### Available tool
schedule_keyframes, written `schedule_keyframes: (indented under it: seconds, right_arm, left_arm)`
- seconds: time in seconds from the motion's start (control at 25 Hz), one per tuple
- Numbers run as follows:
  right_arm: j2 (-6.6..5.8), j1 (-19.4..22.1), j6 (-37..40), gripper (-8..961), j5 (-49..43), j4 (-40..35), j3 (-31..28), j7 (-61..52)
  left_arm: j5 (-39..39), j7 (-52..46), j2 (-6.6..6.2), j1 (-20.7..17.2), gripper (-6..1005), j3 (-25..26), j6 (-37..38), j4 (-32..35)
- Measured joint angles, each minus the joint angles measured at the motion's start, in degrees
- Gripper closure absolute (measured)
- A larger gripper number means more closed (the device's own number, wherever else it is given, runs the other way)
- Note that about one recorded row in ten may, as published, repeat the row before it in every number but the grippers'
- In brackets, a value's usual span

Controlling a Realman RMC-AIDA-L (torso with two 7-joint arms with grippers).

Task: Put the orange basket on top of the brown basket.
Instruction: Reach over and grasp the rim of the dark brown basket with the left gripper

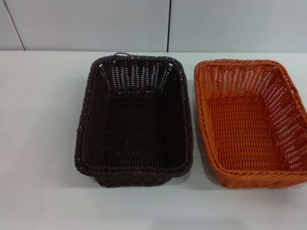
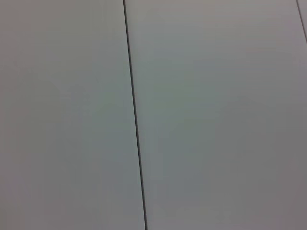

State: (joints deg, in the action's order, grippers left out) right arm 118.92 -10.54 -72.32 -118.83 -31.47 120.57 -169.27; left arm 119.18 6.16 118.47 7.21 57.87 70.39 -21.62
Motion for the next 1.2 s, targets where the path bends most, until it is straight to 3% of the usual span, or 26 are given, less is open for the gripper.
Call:
schedule_keyframes:
  seconds: [0.52,0.56,0.6,0.68,0.76,0.8,0.84,0.88,0.92,1.0,1.12,1.16,1.2]
  right_arm:
    - [0.0,0.35,0.12,116,-0.15,-1.54,0.78,-0.01]
    - [-0.01,0.33,0.25,116,-0.19,-1.63,0.81,-0.01]
    - [-0.01,0.31,0.36,116,-0.21,-1.67,0.85,-0.01]
    - [-0.01,0.29,0.43,116,-0.24,-1.68,0.88,-0.01]
    - [-0.01,0.34,0.45,116,-0.26,-1.68,0.89,-0.01]
    - [-0.01,0.39,0.48,116,-0.26,-1.68,0.89,-0.01]
    - [-0.01,0.46,0.56,116,-0.25,-1.67,0.88,-0.01]
    - [-0.01,0.5,0.61,116,-0.24,-1.67,0.89,-0.01]
    - [-0.01,0.5,0.61,116,-0.24,-1.67,0.89,-0.01]
    - [-0.01,0.55,0.71,116,-0.13,-1.66,0.88,-0.01]
    - [-0.01,0.56,0.93,116,0.02,-1.65,0.89,-0.02]
    - [-0.01,0.56,0.99,116,0.02,-1.66,0.88,-0.02]
    - [-0.01,0.56,1.12,116,0.02,-1.68,0.89,-0.03]
  left_arm:
    - [0.04,-0.05,-0.13,-0.35,216,-0.02,-0.73,-0.38]
    - [1.99,3.58,-4.31,-0.32,216,0.73,-9.16,-10.31]
    - [2.72,5.11,-5.85,-0.87,216,1.28,-11.82,-14.58]
    - [3.57,6.95,-7.56,-1.76,216,2.57,-16.44,-20.12]
    - [6.14,10.67,-9.99,-4.16,216,6.87,-28.91,-32.21]
    - [7.33,12.18,-10.4,-5.1,216,8.67,-33.81,-36.54]
    - [10.54,15.9,-9.88,-7.45,216,14.37,-46.24,-46.09]
    - [10.54,15.9,-9.88,-7.45,216,14.37,-46.24,-46.09]
    - [12.27,18.07,-8.89,-8.59,216,17.55,-54.03,-51.28]
    - [13.91,20.93,-6.39,-9.81,216,23.0,-65.53,-58.38]
    - [14.94,26.15,-1.27,-10.55,216,31.68,-88.19,-68.64]
    - [14.82,26.73,-0.4,-10.55,216,33.4,-94.51,-71.61]
    - [14.81,26.12,-0.44,-10.43,216,33.73,-98.37,-73.66]
